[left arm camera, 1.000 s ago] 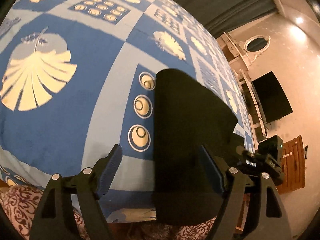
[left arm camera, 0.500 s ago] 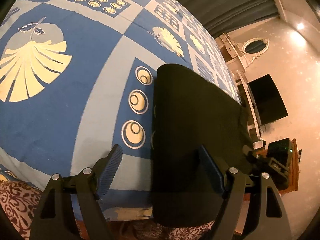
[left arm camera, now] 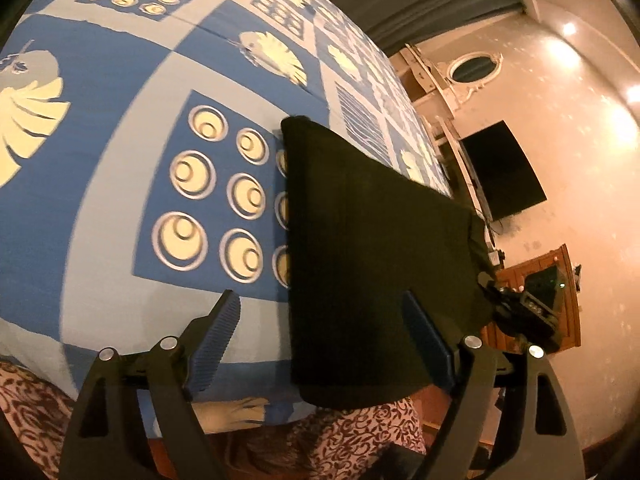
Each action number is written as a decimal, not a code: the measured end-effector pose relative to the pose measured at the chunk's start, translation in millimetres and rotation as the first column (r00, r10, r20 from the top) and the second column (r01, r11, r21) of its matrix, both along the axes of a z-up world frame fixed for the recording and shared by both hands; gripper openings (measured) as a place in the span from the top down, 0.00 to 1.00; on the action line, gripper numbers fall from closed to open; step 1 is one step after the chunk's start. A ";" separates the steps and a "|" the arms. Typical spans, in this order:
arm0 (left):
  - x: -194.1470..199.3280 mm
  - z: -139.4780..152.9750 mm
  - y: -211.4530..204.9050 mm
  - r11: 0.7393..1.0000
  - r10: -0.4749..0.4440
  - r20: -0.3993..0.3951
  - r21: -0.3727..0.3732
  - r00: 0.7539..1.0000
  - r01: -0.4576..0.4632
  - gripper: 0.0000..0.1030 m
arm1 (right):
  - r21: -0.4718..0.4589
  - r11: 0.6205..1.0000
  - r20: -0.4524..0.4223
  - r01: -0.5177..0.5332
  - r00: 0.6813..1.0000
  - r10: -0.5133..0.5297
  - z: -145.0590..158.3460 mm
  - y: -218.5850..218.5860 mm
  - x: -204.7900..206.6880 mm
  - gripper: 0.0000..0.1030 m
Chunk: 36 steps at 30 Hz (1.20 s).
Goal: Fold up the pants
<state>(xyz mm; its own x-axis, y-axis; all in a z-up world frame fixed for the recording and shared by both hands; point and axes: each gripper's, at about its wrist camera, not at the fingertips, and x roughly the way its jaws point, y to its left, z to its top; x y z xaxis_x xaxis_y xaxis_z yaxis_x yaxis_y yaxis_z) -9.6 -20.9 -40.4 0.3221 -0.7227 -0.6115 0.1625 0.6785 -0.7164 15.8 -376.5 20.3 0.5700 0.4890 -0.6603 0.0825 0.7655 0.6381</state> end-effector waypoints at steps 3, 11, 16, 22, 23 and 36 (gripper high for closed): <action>0.9 -3.8 -10.9 1.000 -0.014 -0.014 0.003 1.000 0.014 0.21 | 0.000 1.000 -0.042 0.022 0.999 -0.022 -20.3 -17.5 -5.4 0.91; -1.7 -22.3 -15.0 1.000 -0.005 -0.071 0.005 0.997 0.005 0.21 | 0.005 0.999 -0.096 0.032 0.995 -0.032 -49.5 -24.9 -1.9 0.91; -1.2 -30.7 -8.6 1.000 0.013 -0.097 -0.024 0.995 -0.015 0.21 | 0.009 0.999 -0.102 0.031 0.994 -0.030 -52.6 -24.4 -2.9 0.90; -0.1 -31.8 -9.5 0.998 0.008 -0.105 -0.059 0.994 -0.014 0.21 | 0.024 0.998 -0.109 0.056 0.993 -0.053 -51.6 -31.1 -7.9 0.76; -0.3 -31.5 -9.9 0.998 0.005 -0.106 -0.063 0.994 -0.012 0.21 | 0.025 0.997 -0.101 0.069 0.993 -0.067 -48.3 -34.5 -10.0 0.72; 0.6 -37.4 -19.5 0.994 -0.019 -0.120 -0.112 0.993 0.006 0.21 | 0.048 0.994 -0.130 0.098 0.987 -0.091 -59.7 -66.5 -31.5 0.24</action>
<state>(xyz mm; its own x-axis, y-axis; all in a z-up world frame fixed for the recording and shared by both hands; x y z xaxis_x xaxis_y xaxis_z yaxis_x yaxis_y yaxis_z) -9.0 -40.4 -77.9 0.2415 -0.7919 -0.5608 0.0785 0.5920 -0.8021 -15.6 -443.1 -39.4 0.5285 0.4742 -0.7042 0.2358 0.7148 0.6584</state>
